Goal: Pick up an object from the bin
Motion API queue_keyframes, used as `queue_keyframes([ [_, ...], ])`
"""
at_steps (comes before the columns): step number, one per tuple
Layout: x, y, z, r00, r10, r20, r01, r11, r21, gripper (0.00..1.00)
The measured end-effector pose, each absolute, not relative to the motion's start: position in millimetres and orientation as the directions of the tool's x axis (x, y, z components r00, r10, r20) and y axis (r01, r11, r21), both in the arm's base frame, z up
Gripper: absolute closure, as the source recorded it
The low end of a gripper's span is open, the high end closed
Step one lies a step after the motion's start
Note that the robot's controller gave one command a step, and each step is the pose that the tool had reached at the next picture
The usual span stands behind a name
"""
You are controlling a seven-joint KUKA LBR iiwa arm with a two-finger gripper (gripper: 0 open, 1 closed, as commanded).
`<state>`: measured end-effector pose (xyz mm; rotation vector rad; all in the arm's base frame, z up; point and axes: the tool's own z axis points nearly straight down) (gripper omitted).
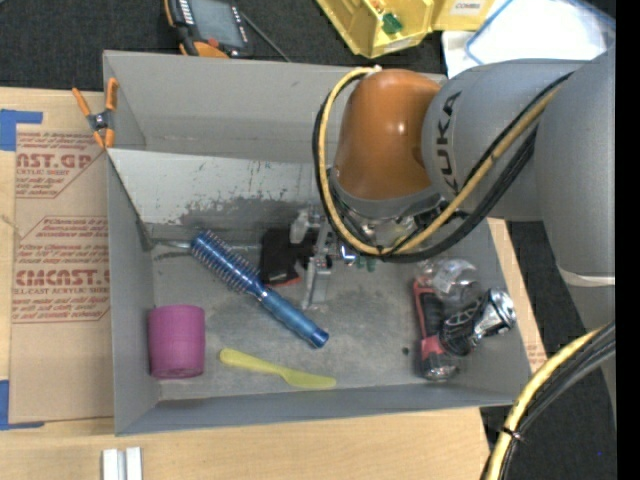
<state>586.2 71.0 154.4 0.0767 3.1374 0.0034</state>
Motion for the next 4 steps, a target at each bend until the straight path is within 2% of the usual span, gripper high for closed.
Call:
queue_keyframes([
  [1, 535.0, 93, 97, -0.984, 0.176, 0.006, 0.176, 0.984, 0.003, 0.00],
  [2, 563.1, 151, 70, -0.913, 0.408, -0.008, 0.408, 0.913, 0.009, 0.00],
  [3, 512.8, 112, 70, -0.956, 0.295, 0.004, 0.295, 0.956, 0.002, 1.00],
  [4, 512.8, 112, 70, -0.956, 0.295, 0.004, 0.295, 0.956, 0.002, 1.00],
])
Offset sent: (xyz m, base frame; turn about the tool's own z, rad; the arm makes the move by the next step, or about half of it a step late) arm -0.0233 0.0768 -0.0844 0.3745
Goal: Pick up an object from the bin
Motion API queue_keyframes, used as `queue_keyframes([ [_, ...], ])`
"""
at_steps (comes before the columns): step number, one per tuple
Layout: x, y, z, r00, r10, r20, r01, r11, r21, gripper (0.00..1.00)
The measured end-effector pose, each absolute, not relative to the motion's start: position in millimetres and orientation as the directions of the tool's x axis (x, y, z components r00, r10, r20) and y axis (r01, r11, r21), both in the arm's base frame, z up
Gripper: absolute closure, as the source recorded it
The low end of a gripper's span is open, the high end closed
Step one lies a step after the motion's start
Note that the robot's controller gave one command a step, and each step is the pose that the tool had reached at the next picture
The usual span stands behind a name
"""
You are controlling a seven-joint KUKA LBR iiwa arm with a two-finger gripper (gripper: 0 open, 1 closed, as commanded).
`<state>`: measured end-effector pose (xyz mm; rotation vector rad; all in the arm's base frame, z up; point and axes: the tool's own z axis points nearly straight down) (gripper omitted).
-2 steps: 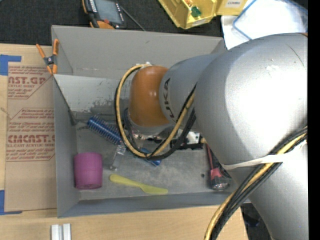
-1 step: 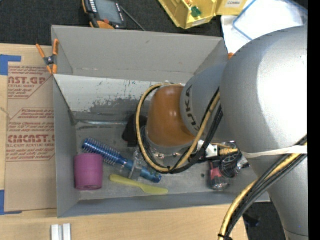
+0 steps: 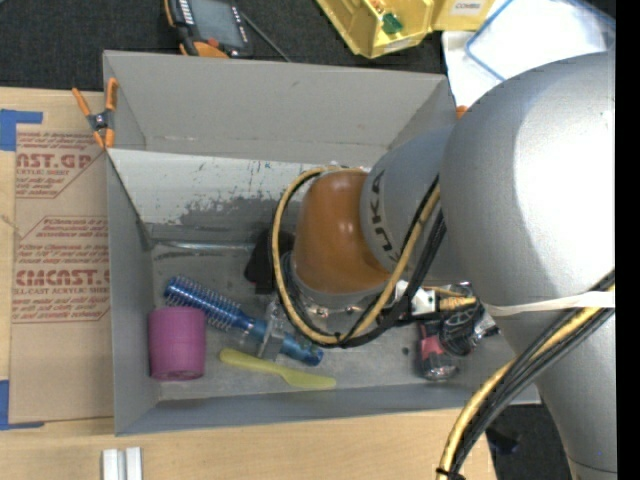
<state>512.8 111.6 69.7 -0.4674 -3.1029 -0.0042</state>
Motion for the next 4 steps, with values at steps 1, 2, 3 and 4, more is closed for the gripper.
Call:
queue_keyframes([
  [1, 512.1, 111, 72, -0.956, 0.294, 0.006, 0.294, 0.956, 0.001, 1.00],
  [2, 511.5, 112, 82, -0.956, 0.294, 0.007, 0.294, 0.956, 0.001, 1.00],
  [3, 511.5, 112, 92, -0.956, 0.294, 0.008, 0.294, 0.956, 0.001, 1.00],
  [4, 511.6, 112, 103, -0.956, 0.294, 0.007, 0.294, 0.956, 0.001, 1.00],
])
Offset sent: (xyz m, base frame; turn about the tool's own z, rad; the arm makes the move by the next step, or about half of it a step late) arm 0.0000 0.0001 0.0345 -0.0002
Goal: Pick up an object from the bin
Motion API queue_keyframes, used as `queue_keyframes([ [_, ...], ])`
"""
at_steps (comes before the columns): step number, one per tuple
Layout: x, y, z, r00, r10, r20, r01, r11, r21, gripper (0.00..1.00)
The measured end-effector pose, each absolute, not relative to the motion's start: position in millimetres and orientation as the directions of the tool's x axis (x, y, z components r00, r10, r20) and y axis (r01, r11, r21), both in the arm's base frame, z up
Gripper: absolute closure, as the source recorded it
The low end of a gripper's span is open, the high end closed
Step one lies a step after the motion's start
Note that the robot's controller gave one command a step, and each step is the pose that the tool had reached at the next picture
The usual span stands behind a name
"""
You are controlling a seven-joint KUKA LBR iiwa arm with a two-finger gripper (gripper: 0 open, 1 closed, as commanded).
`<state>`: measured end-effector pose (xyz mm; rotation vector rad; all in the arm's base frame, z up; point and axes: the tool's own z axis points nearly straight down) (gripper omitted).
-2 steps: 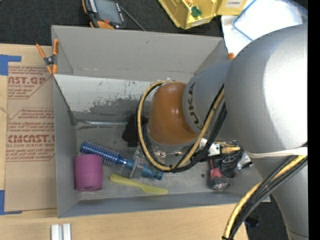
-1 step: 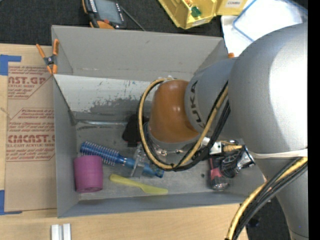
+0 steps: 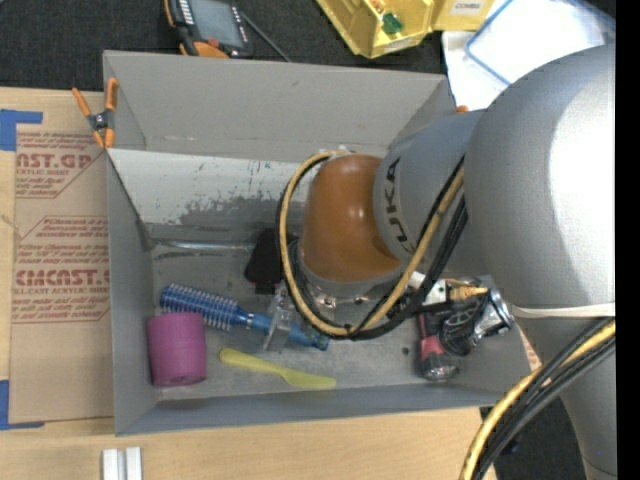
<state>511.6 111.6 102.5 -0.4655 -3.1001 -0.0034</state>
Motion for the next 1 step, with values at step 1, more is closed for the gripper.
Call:
queue_keyframes([
  [1, 510.9, 111.5, 112.8, -0.956, 0.294, 0.010, 0.294, 0.956, -0.001, 1.00],
])
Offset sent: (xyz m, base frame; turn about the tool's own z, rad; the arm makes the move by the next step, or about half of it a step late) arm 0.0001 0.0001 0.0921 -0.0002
